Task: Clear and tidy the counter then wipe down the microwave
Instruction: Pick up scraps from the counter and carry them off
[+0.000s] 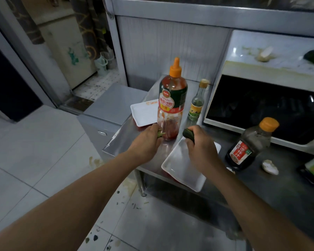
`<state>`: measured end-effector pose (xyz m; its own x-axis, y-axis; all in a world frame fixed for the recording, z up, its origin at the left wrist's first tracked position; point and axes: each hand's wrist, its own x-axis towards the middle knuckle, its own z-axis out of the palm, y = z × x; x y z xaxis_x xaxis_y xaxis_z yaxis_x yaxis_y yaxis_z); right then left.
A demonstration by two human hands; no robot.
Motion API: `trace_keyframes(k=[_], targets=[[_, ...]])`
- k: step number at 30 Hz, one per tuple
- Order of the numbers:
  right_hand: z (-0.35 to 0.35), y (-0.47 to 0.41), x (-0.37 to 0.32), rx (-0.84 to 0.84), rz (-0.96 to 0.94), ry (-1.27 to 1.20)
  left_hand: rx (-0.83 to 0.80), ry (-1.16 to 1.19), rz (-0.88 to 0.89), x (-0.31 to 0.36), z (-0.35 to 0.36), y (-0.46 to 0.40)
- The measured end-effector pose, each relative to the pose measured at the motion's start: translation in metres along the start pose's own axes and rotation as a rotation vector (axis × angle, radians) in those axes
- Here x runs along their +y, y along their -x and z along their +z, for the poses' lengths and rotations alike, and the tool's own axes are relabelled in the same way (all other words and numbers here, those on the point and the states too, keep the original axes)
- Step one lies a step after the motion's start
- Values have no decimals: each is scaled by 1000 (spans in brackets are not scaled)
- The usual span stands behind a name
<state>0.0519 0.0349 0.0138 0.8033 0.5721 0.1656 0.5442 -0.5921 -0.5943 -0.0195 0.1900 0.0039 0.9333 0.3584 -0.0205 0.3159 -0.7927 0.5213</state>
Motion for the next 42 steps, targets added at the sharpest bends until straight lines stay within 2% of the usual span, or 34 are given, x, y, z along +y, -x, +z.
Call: trace_keyframes(k=[13, 22, 27, 36, 42], targets=[[-79, 15, -21, 71, 57, 60, -5, 25, 100, 59, -59, 16], [-125, 24, -42, 227, 121, 112, 24, 36, 365, 98, -90, 3], [-145, 35, -42, 288, 198, 140, 6, 44, 475, 118, -95, -5], [-181, 38, -33, 407, 264, 161, 12, 65, 580, 154, -99, -22], [-204, 19, -7, 426, 304, 148, 31, 66, 614, 182, -88, -48]])
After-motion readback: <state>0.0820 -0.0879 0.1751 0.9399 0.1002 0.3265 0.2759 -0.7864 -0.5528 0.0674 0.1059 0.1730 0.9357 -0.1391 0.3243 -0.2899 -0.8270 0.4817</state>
